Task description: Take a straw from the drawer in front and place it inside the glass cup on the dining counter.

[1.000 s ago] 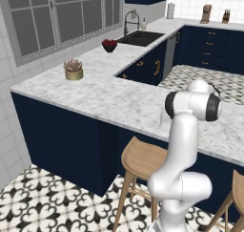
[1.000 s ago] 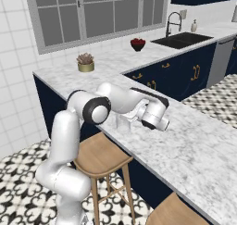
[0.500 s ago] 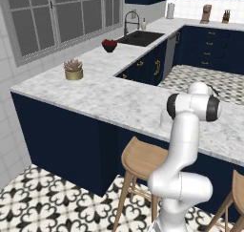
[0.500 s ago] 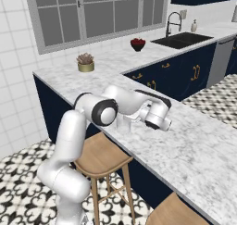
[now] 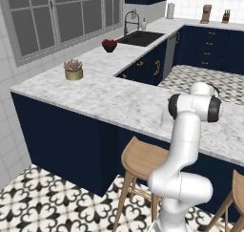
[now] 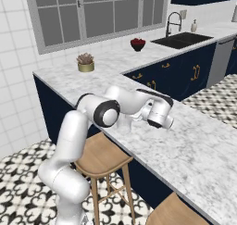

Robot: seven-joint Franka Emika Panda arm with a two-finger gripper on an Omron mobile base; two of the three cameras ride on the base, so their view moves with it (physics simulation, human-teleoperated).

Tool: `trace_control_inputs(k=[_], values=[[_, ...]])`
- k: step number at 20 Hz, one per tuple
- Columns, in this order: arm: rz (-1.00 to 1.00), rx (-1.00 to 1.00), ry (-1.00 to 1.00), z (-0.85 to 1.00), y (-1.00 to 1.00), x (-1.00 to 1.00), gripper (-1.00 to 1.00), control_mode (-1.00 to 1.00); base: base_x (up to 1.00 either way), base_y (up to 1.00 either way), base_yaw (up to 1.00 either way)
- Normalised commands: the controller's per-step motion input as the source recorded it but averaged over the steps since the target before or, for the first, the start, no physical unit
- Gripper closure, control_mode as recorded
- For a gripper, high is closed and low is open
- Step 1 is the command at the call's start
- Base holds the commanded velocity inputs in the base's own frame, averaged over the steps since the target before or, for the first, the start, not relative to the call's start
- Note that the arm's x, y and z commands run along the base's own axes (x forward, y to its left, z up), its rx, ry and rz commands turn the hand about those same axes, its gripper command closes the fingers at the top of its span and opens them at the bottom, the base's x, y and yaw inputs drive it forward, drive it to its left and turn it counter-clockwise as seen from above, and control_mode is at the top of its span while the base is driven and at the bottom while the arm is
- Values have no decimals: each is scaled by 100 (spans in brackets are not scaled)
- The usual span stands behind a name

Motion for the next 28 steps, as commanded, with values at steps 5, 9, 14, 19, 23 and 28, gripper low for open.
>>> trace_control_inputs(k=[5, 9, 14, 19, 23, 28], values=[[0, -5, -1, 78, 13, -25, -100, -100, 0, 0, 0], [0, -23, -4, 100, 16, -59, -100, -100, 0, 0, 0], [1, -87, -6, 69, 49, -93, -100, -100, 0, 0, 0], [12, -100, -4, 9, 47, -100, -100, -100, 0, 0, 0], [17, -100, -9, 0, 67, -100, -100, -100, 0, 0, 0], [21, -84, -16, -6, 100, -100, -100, -100, 0, 0, 0]])
